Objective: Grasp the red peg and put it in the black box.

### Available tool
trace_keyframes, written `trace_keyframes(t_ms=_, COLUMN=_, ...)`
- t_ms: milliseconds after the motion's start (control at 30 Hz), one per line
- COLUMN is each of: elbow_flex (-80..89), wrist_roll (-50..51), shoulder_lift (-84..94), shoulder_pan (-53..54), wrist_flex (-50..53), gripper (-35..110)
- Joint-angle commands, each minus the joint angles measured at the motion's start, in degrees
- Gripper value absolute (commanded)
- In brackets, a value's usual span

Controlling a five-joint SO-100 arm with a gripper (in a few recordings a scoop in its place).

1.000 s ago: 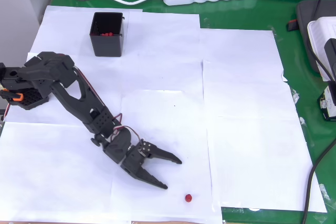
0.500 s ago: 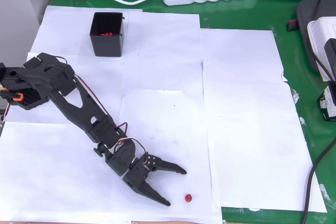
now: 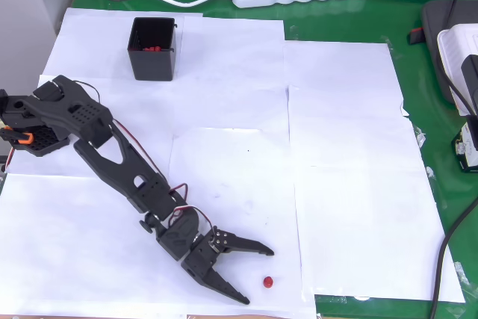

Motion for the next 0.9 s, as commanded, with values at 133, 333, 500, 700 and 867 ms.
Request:
trace_keyframes(t_ms=133, elbow_flex=6.1, wrist_roll=-1.6, shoulder_lift=4.4, shoulder_pan=1.0, wrist_flex=1.6, gripper=40)
trace_keyframes(t_ms=333, elbow_flex=7.8, wrist_roll=-0.2, shoulder_lift=6.0, shoulder_pan=0.6, wrist_flex=2.6, gripper=40)
trace_keyframes(t_ms=500, elbow_flex=5.5, wrist_roll=3.6, shoulder_lift=6.0, shoulder_pan=0.3, wrist_flex=-2.0, gripper=40)
trace_keyframes(t_ms=700, elbow_flex=4.5, wrist_roll=3.3, shoulder_lift=5.6, shoulder_pan=-0.3, wrist_flex=-1.9, gripper=40)
trace_keyframes(t_ms=867, elbow_flex=3.2, wrist_roll=1.5, shoulder_lift=3.2, shoulder_pan=-1.0, wrist_flex=4.0, gripper=40)
